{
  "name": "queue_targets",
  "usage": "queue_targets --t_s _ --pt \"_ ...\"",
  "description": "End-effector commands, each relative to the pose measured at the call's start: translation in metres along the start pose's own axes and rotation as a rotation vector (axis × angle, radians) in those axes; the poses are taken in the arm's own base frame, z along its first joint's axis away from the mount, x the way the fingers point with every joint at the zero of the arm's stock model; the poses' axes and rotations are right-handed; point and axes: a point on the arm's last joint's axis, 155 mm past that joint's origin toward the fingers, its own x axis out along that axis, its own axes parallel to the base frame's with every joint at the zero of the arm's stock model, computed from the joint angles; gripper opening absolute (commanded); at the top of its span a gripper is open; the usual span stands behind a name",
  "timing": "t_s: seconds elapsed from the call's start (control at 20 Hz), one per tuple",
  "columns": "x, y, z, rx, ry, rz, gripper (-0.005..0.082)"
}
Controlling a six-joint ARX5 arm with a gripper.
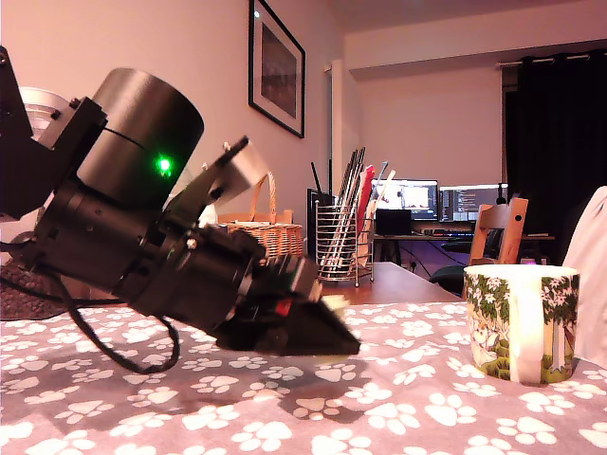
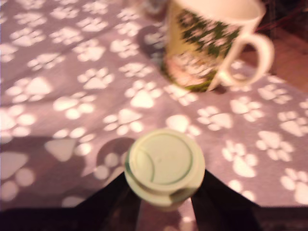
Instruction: Pick up the coffee capsules on the table and drop them inside the coffee cup
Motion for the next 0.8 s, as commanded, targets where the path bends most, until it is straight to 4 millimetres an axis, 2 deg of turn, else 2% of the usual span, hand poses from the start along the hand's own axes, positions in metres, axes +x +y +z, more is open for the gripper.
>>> queue_targets --t_s 0.0,0.3,0.75 --pt "-0.002 -0.006 0.012 0.009 -0.030 -0.018 0.0212" --pt "-0.008 -0.012 0.047 0.037 -0.120 -0.032 0.0212" --pt "0.003 -0.032 0.104 0.085 -0.203 -0.104 0.0212"
